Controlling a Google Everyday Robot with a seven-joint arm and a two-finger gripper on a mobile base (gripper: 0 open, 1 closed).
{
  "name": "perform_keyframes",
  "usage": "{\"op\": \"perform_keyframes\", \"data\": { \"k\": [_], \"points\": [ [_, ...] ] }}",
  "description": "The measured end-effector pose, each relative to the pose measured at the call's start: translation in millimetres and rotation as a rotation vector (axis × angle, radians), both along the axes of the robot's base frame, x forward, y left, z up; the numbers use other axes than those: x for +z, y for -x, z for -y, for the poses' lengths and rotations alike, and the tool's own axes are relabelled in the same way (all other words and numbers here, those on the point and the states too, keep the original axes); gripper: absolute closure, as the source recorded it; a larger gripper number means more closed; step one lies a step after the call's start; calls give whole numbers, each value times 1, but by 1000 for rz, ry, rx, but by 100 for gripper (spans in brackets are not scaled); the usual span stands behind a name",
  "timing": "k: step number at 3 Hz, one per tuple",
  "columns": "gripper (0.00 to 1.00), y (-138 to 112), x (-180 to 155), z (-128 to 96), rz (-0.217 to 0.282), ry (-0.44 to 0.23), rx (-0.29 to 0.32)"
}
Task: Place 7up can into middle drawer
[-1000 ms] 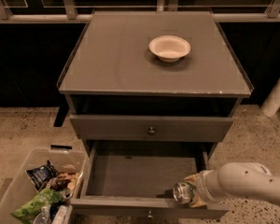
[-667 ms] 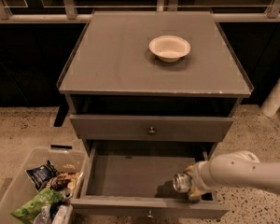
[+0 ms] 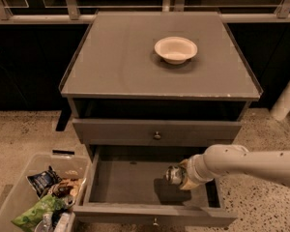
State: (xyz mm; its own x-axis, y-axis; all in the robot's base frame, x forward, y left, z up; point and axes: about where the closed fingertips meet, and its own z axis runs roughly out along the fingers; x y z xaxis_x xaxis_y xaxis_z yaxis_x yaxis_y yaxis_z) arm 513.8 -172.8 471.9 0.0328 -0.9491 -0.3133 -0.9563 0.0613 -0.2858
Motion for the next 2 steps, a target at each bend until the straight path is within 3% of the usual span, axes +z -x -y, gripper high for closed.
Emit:
{"op": "perform_keyframes", "data": {
  "k": [1,2],
  "points": [
    [100,34,-22,1,-41,-117,-56],
    [100,59,-39,4,-82,-143,-75]
  ]
}}
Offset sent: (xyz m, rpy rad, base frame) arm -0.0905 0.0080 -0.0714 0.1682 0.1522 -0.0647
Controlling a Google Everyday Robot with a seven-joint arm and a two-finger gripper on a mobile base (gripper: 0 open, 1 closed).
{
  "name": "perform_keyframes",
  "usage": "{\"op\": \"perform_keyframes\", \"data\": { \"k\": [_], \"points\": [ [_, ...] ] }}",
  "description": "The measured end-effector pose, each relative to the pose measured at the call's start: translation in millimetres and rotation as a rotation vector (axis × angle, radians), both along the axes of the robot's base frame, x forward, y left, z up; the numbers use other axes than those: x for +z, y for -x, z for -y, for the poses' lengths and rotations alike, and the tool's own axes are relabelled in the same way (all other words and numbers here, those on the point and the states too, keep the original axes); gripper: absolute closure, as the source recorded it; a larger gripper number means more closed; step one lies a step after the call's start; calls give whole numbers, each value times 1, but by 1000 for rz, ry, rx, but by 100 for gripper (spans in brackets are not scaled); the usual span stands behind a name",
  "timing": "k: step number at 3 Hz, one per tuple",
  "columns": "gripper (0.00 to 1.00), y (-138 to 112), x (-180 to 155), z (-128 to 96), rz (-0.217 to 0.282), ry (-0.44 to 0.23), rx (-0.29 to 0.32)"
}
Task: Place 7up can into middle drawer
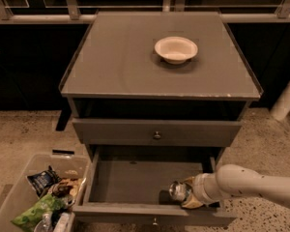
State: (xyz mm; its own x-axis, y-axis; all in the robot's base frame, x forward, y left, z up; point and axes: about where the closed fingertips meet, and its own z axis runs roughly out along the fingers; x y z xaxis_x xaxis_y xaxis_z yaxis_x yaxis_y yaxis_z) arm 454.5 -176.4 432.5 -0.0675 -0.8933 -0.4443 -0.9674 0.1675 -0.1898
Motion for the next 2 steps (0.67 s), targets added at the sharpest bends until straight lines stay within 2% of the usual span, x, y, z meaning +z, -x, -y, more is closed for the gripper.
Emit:
{"op": "perform_keyframes", "data": {
  "k": [1,2],
  "points": [
    [100,0,2,0,0,0,0],
    [82,0,2,0,0,0,0]
  ]
}}
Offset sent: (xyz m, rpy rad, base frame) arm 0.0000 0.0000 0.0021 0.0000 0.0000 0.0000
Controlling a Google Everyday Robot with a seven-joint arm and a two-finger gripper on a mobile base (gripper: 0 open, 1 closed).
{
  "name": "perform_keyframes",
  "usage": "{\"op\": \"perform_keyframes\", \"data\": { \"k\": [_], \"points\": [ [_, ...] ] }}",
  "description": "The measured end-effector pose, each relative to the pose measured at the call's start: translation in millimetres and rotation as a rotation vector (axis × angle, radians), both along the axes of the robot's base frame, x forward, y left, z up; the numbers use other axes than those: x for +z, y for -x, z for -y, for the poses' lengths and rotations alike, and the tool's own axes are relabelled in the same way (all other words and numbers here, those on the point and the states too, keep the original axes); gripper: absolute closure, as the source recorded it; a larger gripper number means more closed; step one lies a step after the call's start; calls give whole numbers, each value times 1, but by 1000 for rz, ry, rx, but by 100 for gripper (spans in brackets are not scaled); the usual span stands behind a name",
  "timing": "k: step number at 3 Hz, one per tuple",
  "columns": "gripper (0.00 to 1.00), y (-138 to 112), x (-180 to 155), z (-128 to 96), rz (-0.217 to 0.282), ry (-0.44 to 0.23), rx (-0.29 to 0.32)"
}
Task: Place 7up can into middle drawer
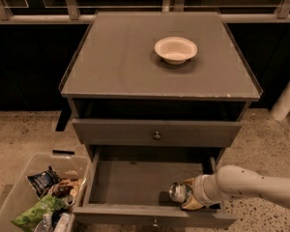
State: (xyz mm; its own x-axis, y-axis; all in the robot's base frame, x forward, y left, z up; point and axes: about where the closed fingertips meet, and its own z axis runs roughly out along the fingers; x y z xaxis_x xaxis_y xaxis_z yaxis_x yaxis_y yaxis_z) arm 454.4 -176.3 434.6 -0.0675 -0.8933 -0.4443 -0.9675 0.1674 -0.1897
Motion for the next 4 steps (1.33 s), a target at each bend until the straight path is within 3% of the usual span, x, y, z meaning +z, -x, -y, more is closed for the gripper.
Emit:
{"op": "perform_keyframes", "data": {
  "k": [3,4],
  "points": [
    [12,0,0,0,0,0,0],
    [0,0,0,0,0,0,0]
  ]
}}
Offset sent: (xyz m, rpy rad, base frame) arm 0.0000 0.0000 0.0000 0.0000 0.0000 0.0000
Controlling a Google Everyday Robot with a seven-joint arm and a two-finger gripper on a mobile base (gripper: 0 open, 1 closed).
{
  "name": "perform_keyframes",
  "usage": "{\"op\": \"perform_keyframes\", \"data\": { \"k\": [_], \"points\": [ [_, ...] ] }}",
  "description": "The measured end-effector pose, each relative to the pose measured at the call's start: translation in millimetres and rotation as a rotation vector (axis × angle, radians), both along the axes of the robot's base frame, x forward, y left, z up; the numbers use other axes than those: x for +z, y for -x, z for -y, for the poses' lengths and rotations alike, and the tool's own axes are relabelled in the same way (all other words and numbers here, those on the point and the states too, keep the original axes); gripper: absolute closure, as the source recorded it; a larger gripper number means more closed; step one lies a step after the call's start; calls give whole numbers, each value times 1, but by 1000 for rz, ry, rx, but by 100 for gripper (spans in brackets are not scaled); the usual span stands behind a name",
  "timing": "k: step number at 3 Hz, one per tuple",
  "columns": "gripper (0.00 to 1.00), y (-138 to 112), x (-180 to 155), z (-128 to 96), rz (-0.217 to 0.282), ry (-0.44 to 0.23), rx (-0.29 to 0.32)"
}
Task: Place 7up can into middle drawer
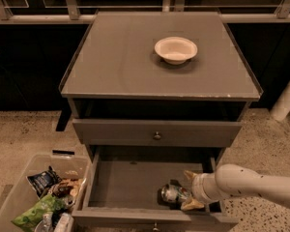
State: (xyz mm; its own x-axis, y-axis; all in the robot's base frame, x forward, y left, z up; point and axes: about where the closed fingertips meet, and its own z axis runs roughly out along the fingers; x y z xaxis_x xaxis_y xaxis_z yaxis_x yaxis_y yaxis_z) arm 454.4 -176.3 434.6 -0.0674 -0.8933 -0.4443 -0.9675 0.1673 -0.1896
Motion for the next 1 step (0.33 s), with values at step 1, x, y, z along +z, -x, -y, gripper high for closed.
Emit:
{"op": "perform_keyframes", "data": {
  "k": [1],
  "points": [
    [0,0,0,0,0,0,0]
  ]
}}
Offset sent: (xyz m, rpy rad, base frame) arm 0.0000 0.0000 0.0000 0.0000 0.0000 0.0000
